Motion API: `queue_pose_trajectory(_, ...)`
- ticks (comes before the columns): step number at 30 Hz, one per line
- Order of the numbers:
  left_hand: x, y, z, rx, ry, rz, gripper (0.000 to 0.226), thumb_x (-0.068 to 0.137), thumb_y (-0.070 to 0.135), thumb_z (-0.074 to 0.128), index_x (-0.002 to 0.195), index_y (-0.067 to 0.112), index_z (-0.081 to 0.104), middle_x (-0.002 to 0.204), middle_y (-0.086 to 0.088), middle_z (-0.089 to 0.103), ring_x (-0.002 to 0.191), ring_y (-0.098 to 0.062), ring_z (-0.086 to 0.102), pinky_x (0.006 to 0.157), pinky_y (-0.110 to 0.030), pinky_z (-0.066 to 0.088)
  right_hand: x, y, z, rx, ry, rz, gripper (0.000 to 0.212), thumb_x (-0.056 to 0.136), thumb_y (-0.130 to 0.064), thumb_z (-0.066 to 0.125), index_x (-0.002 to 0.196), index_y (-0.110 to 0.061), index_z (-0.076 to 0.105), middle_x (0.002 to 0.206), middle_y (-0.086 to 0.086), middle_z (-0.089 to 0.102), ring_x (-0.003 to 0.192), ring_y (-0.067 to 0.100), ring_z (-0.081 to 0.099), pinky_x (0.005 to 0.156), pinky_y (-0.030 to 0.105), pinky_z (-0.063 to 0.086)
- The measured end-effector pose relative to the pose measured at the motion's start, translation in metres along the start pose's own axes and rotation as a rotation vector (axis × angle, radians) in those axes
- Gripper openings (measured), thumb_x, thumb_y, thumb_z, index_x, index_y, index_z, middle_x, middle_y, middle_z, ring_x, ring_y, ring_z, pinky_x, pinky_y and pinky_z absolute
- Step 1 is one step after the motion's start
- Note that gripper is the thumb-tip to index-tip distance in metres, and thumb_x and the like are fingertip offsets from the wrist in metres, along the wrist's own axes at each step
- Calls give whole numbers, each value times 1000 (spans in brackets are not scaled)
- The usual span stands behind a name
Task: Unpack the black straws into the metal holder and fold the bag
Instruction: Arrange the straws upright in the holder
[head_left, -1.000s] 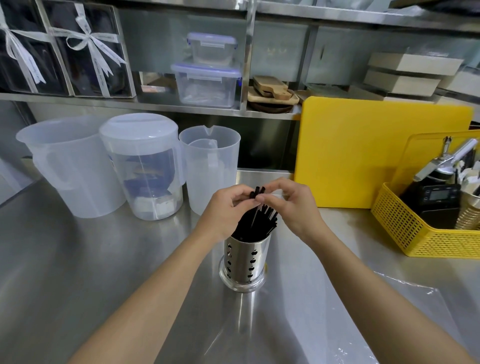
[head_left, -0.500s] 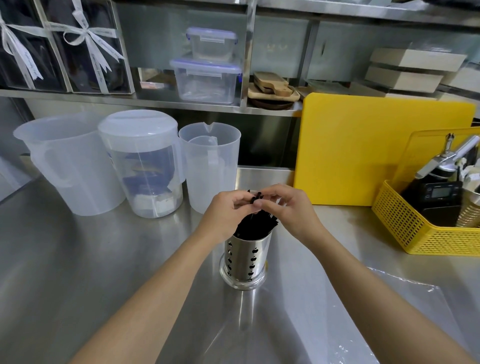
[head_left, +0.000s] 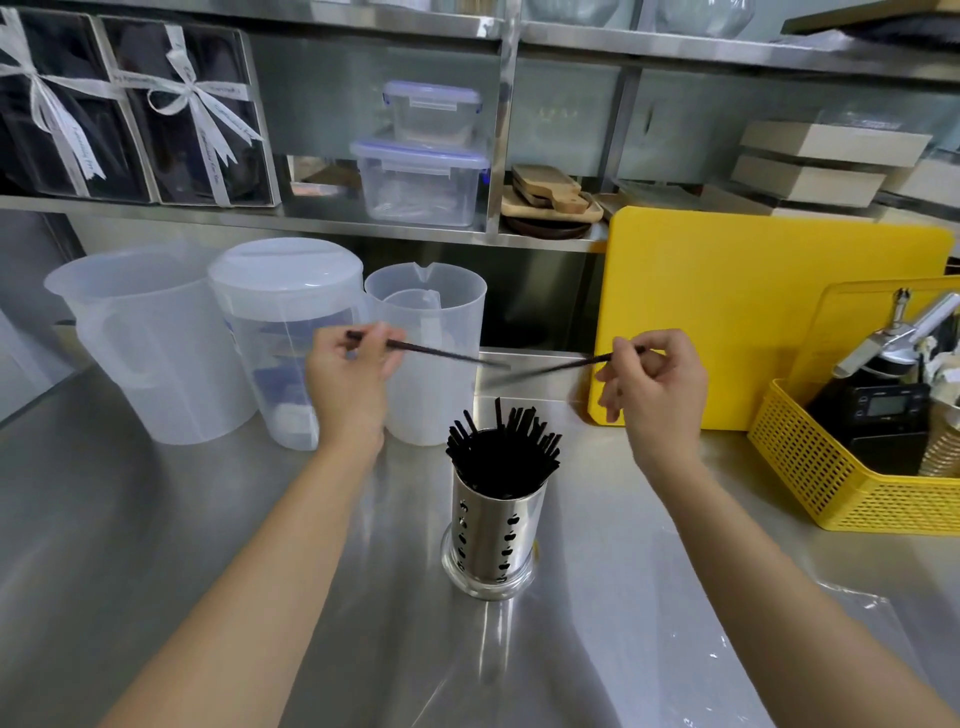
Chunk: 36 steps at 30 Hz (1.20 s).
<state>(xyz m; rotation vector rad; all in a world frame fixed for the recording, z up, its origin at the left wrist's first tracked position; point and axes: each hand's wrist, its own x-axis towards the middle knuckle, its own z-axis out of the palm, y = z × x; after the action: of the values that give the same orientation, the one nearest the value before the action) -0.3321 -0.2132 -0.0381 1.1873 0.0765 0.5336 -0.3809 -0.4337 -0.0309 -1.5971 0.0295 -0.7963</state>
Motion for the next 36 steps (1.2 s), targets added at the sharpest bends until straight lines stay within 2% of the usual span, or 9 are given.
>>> queue_pose_trajectory(5,9,-9,-14,-315,179,-386,13,82,-13,55,80,-1,52,84,-13,59,88,-25,64,77,-22,56,1,4,-7,318,48,342,17,85,3,57,74,-6,50,68,16,62,50,15,65,41,21,50)
queue_pose_trajectory(7,8,-15,-15,-438,168,-533,17,85,-16,48,99,-8,51,91,-15,56,96,-31,59,85,-25,52,-3,10,-5,338,5,442,12,88,5,50,85,-6,54,70,14,58,49,14,63,44,23,52)
queue_pose_trajectory(10,0,-24,-14,-423,158,-694,27,92,-10,37,115,-1,45,102,-15,57,85,-25,60,64,-26,58,-10,17,0,158,-123,497,20,96,-1,38,99,-4,57,64,6,50,44,9,55,44,26,53)
queue_pose_trajectory(12,-8,-28,-8,-213,86,-745,24,95,-5,28,96,7,49,82,-6,58,61,-13,51,47,-20,50,-14,16,5,105,-221,510,22,97,-6,35,92,-3,56,56,3,52,41,11,55,41,25,50)
queue_pose_trajectory(16,-22,-32,4,81,-80,-666,28,98,8,32,78,12,52,52,4,58,57,-11,48,57,-22,41,-21,8,15,91,-395,519,14,97,-12,42,85,-9,48,48,-2,60,46,20,63,42,27,51)
queue_pose_trajectory(20,-37,-23,12,183,-348,-510,32,101,14,29,84,8,56,81,-2,71,85,-13,66,88,-30,46,-28,5,27,-24,-495,476,15,91,-14,55,79,-10,46,57,2,68,54,21,68,41,24,50)
queue_pose_trajectory(24,-49,-24,20,282,-506,-510,26,98,19,40,85,15,62,97,0,71,107,-17,60,104,-33,37,-32,7,37,-71,-549,417,17,87,-15,60,72,-12,54,66,-1,71,64,13,71,46,23,53)
queue_pose_trajectory(30,-56,-30,20,198,-555,-589,15,95,18,48,92,6,57,102,-19,64,101,-28,60,103,-40,41,-36,11,37,-21,-613,405,7,83,-7,64,78,-10,69,63,-1,72,63,14,70,52,22,56)
queue_pose_trajectory(36,-54,-21,22,-59,-624,-539,17,97,21,41,101,11,55,103,-7,68,89,-15,68,78,-28,54,-34,12,28,49,-684,532,7,78,6,64,79,3,70,63,11,66,51,16,64,55,22,57)
